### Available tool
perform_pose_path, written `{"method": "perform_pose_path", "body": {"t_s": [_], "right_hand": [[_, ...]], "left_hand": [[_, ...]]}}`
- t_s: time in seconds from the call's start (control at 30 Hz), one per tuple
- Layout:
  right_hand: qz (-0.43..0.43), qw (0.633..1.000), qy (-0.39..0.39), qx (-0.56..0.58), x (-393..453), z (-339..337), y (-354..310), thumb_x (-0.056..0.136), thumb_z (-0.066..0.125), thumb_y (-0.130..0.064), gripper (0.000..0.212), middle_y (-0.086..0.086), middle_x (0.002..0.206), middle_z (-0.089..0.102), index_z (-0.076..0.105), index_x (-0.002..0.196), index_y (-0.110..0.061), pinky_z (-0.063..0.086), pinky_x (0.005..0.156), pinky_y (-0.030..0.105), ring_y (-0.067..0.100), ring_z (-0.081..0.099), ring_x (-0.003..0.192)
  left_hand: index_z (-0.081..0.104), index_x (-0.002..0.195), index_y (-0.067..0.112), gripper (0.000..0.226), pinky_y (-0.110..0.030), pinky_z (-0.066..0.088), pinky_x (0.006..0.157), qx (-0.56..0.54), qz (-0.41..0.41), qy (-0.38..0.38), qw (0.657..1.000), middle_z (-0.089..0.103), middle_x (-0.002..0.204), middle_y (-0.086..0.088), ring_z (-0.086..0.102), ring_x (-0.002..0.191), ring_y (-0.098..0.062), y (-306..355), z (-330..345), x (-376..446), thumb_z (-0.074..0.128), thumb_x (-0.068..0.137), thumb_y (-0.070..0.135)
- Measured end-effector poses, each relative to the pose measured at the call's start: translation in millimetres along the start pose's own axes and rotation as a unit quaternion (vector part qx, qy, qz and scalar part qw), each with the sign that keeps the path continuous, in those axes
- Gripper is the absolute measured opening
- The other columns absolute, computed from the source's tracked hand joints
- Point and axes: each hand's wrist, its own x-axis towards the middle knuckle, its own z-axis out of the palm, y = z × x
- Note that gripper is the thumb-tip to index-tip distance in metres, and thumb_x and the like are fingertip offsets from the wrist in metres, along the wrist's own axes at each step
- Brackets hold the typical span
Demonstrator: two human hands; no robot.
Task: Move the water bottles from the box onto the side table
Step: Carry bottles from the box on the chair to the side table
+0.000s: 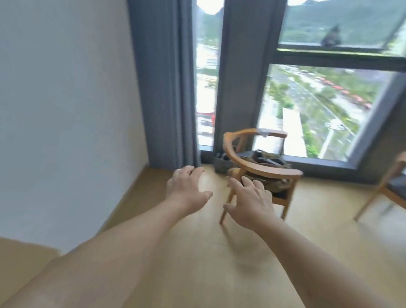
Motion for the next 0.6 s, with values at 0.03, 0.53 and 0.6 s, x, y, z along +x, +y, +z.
{"method": "perform_pose_path", "body": {"t_s": [0.03, 0.53, 0.6], "right_hand": [[0.03, 1.0, 0.001, 0.002, -0.7, -2.5, 28.6, 0.086, 0.063, -0.054, 0.068, 0.003, 0.152, 0.038, 0.038, 0.145, -0.033, 0.035, 0.105, 0.052, 0.032, 0.034, 0.136], [0.374, 0.926, -0.001, -0.051, 32.7, -36.7, 403.9, 0.086, 0.059, -0.054, 0.064, 0.0, 0.146, 0.043, 0.037, 0.143, -0.034, 0.037, 0.1, 0.046, 0.026, 0.038, 0.132], [0.406, 0.913, -0.013, -0.051, 42.6, -40.6, 441.2, 0.087, 0.059, -0.055, 0.063, 0.001, 0.147, 0.041, 0.038, 0.143, -0.033, 0.035, 0.103, 0.046, 0.028, 0.037, 0.133]], "left_hand": [[0.041, 0.147, 0.032, 0.07, -0.043, 0.035, 0.112, -0.001, 0.024, -0.012, 1.0, 0.041, 0.152, 0.002, 0.034, 0.139, -0.024, 26.7, 14.7, 13.6, 0.062, 0.084, 0.056], [0.039, 0.148, 0.036, 0.072, -0.046, 0.033, 0.114, -0.078, 0.292, -0.193, 0.933, 0.037, 0.154, 0.0, 0.031, 0.142, -0.023, 383.6, 253.8, 205.1, 0.066, 0.084, 0.054], [0.04, 0.147, 0.036, 0.072, -0.046, 0.033, 0.113, -0.08, 0.315, -0.212, 0.922, 0.038, 0.154, 0.0, 0.032, 0.142, -0.024, 422.0, 280.4, 225.7, 0.067, 0.083, 0.054]]}}
